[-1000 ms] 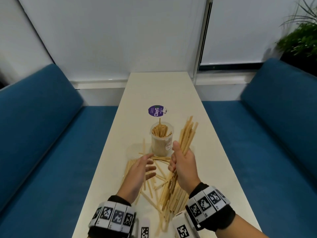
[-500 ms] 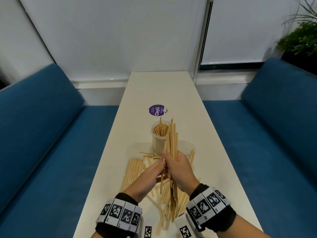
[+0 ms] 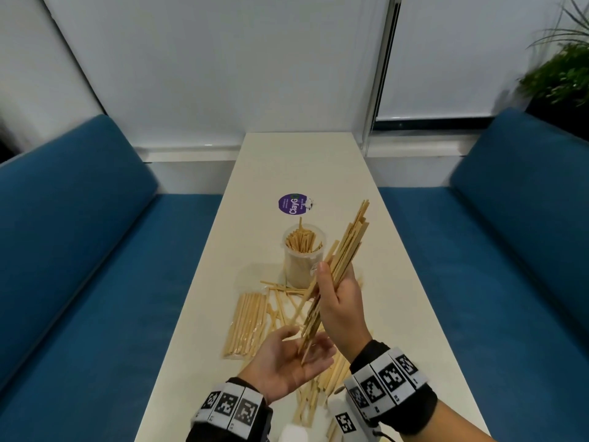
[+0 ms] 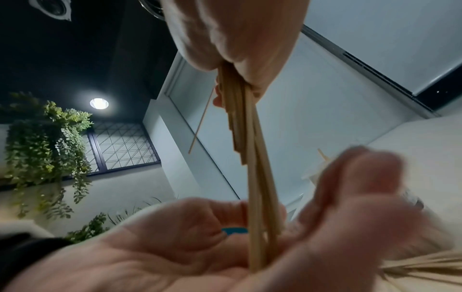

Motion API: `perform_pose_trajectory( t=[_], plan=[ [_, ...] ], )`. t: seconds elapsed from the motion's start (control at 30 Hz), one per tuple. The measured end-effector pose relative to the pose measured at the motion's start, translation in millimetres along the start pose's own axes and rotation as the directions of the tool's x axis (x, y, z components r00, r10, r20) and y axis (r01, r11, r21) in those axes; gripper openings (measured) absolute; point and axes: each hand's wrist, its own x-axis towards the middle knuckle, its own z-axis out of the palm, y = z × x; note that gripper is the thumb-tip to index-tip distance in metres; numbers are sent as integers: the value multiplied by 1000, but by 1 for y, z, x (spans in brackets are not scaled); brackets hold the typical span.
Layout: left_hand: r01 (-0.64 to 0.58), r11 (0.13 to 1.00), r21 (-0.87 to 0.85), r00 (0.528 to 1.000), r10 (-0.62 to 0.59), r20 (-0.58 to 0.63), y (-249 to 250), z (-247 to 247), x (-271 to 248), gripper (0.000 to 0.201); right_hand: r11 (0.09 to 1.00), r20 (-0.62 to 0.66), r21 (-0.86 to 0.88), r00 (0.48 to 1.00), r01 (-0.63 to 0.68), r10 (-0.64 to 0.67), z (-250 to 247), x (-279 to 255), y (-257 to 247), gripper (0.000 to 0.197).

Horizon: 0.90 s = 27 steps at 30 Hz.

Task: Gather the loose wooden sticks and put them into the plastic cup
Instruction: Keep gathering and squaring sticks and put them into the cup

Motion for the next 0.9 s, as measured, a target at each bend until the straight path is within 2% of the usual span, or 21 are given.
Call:
perform_pose_trajectory(
  t=[0.17,0.27,0.37,0.43,0.47,0.5,0.57,0.63,0.73,0.9],
  plan=[
    [-46,993,-111,998,50,34,2,6,-1,50,1000,14,1,999,30,-30,-2,0,5,13],
    [-76,982,-175,996,84,41,5,15,-6,32,997,-18,47,998,58,-57,0,-2,1,6],
    [-81,976,-201,995,93,47,5,21,-9,26,991,-18,109,997,76,-74,2,-2,-6,25],
    [-85,974,-208,994,97,48,5,22,-10,31,984,-9,170,999,52,-51,1,-1,-10,43],
    [-85,973,-213,994,98,48,5,22,-9,35,979,-7,200,999,34,-33,0,0,-10,46],
    [-84,972,-219,994,97,47,5,21,-8,39,973,-4,233,1000,5,-5,0,0,-11,42],
    [-78,968,-237,995,92,46,4,21,-7,45,945,15,321,998,-66,65,-1,2,-14,23],
    [-78,966,-248,995,92,46,4,22,-7,41,925,29,367,995,-101,97,-2,4,-15,6],
    [-80,963,-257,994,95,47,5,25,-9,32,934,18,346,996,-86,85,-3,5,-16,11],
    [-74,970,-230,994,89,58,6,25,-12,44,943,51,322,996,-83,71,-5,6,-16,20]
  ],
)
